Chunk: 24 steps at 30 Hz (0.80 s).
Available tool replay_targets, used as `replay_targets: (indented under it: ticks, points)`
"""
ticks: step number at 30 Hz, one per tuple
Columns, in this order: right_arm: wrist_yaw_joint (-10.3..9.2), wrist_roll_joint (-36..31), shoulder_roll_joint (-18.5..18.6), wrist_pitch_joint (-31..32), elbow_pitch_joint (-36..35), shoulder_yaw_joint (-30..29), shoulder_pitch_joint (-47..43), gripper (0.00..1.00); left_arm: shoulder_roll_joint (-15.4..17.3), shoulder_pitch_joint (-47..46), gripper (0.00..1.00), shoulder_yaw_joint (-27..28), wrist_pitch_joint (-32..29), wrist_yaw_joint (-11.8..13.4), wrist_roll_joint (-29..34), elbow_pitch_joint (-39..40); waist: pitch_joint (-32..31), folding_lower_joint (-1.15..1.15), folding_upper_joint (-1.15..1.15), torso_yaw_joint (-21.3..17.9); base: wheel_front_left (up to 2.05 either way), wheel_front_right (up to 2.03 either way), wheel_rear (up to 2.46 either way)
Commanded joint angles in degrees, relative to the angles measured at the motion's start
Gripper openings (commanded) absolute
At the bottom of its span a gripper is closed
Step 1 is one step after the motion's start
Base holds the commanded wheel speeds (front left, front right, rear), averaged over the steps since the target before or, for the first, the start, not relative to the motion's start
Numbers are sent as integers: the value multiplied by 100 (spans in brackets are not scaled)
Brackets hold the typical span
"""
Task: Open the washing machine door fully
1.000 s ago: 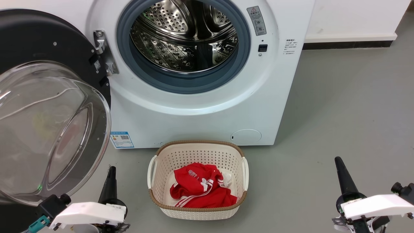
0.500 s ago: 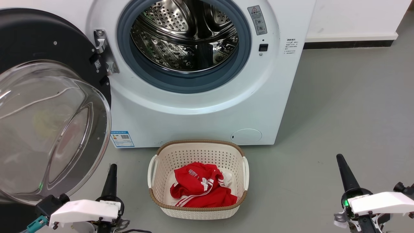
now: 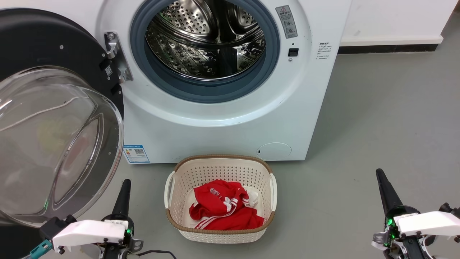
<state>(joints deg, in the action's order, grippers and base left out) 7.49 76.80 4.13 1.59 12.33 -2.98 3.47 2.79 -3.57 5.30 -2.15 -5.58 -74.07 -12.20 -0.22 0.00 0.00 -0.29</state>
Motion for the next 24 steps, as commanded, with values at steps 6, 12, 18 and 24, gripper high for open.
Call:
replay_targets:
  ticks: [6,12,18,24]
  points:
    - [0,374,16,87,22,-49,157,0,13,-151,0,34,-101,-63,-396,-26,7,0,0,5,0,0,0]
    - [0,647,10,142,52,-81,174,0,13,-188,0,54,-175,-103,-692,-62,13,0,0,9,0,0,0]
    - [0,949,2,209,85,-117,207,0,13,-215,0,80,-259,-128,-1018,-100,20,0,0,14,0,0,0]
    - [0,1196,-5,267,112,-149,247,0,14,-248,0,98,-327,-157,-1292,-133,26,0,0,19,0,0,0]
